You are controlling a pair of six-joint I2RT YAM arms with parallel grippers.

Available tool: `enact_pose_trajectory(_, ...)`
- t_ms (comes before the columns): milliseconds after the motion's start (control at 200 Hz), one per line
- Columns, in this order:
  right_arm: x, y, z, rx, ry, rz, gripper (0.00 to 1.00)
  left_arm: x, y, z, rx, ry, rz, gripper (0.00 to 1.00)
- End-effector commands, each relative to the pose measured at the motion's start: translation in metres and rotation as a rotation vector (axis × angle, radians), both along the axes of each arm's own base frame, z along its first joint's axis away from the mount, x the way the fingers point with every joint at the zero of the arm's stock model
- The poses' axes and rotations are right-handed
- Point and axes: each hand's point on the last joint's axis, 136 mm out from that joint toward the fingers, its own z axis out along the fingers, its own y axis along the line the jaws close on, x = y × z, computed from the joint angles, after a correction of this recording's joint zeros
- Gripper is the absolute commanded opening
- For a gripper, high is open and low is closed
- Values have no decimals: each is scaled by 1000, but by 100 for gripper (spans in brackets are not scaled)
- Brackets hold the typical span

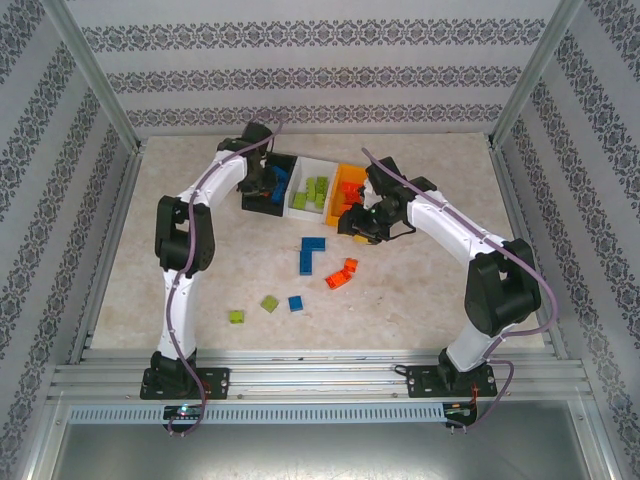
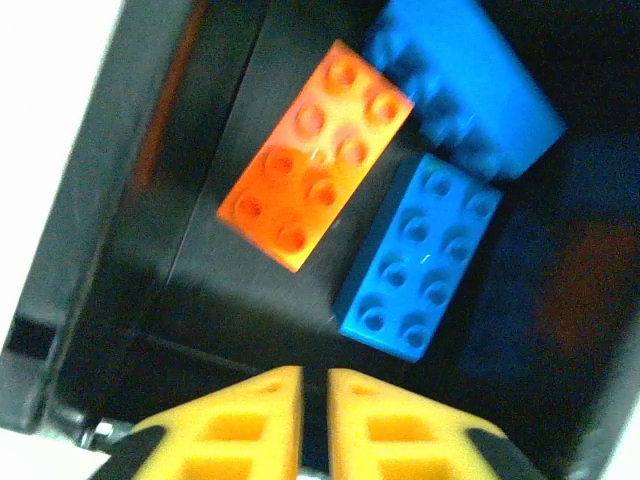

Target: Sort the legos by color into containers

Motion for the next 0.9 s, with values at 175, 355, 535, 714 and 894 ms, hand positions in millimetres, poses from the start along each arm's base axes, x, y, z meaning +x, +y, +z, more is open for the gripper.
enact_pose_trajectory(175, -5, -3, 7, -5, -3, 12, 47, 45, -13, -2, 44, -53, -77, 32)
enact_pose_trajectory(355, -4, -10, 5, -9, 4, 2, 48, 45, 2, -13, 142, -27, -70, 36)
enact_pose_trajectory(535, -2, -12, 2, -2, 14, 0, 48, 39, 15, -27, 225, 19, -87, 49)
enact_pose_trajectory(714, 0, -10, -1, 0, 25, 12, 48, 35, 21, -39, 276, 50, -107, 57)
enact_pose_trajectory(894, 0, -13, -1, -5, 26, 14, 49, 19, 27, -59, 311, 139, -116, 61)
